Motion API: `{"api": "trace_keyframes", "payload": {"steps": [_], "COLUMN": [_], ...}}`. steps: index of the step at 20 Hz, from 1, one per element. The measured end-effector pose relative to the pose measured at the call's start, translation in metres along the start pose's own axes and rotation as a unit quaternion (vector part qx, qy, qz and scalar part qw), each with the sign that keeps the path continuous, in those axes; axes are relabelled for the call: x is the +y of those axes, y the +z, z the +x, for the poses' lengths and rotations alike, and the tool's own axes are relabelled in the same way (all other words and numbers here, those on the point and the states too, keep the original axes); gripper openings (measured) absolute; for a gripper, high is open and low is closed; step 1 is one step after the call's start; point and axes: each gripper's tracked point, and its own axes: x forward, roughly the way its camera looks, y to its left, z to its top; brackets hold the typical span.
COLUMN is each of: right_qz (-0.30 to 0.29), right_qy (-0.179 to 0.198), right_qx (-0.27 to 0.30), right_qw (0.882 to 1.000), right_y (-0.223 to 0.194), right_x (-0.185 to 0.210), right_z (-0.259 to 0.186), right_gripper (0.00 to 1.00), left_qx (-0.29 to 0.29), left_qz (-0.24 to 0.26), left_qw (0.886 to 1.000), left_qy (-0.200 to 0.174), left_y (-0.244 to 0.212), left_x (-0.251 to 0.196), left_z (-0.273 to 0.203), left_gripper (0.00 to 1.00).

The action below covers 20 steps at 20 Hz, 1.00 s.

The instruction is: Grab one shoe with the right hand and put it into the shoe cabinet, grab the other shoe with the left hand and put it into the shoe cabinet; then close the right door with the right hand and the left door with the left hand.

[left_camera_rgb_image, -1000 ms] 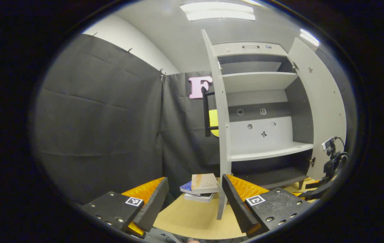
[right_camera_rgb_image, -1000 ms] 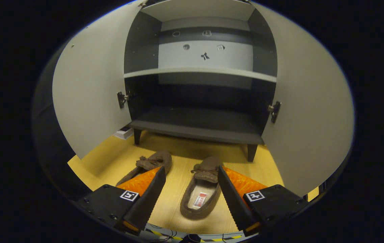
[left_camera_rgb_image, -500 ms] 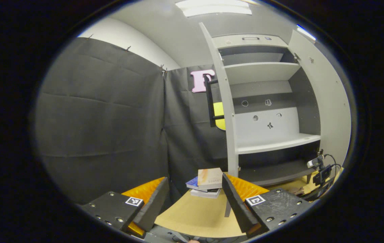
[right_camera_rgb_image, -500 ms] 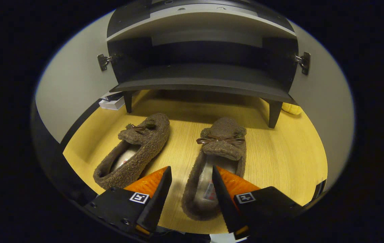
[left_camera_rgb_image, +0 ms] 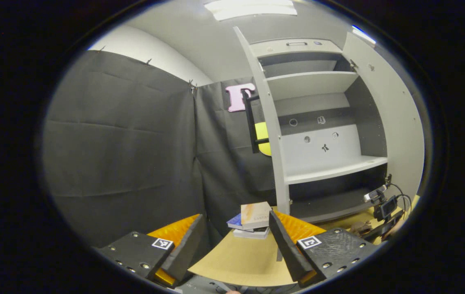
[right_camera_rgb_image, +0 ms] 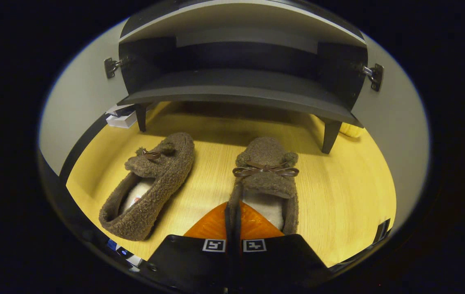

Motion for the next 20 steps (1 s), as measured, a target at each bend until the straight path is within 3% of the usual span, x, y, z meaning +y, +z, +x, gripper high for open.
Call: {"api": "trace_keyframes", "payload": {"steps": [9, 10, 13, 14, 15, 20], "right_qz": [0.047, 0.049, 0.057, 0.059, 0.059, 0.050], "right_qy": [0.046, 0.048, 0.060, 0.063, 0.065, 0.064], "right_qx": [-0.072, -0.083, -0.111, -0.121, -0.133, -0.193], "right_qw": [0.995, 0.994, 0.990, 0.989, 0.987, 0.978], "right_y": [0.058, 0.068, 0.099, 0.109, 0.121, 0.185], "right_x": [0.002, 0.001, 0.000, -0.001, -0.002, -0.011], "right_z": [-0.081, -0.092, -0.123, -0.133, -0.142, -0.180], "right_gripper": [0.02, 0.01, 0.00, 0.01, 0.01, 0.01], "left_qx": [-0.018, -0.022, -0.032, -0.034, -0.035, -0.033], "left_qz": [-0.015, -0.017, -0.019, -0.019, -0.020, -0.023], "left_qw": [0.999, 0.998, 0.997, 0.997, 0.997, 0.997], "left_qy": [-0.042, -0.047, -0.062, -0.065, -0.068, -0.072], "left_y": [0.006, 0.008, 0.012, 0.013, 0.014, 0.008], "left_x": [-0.030, -0.035, -0.044, -0.046, -0.048, -0.052], "left_z": [0.003, 0.002, 0.001, 0.001, 0.002, 0.004], "left_gripper": [1.00, 0.89, 0.89, 1.00, 0.94, 0.94]}}
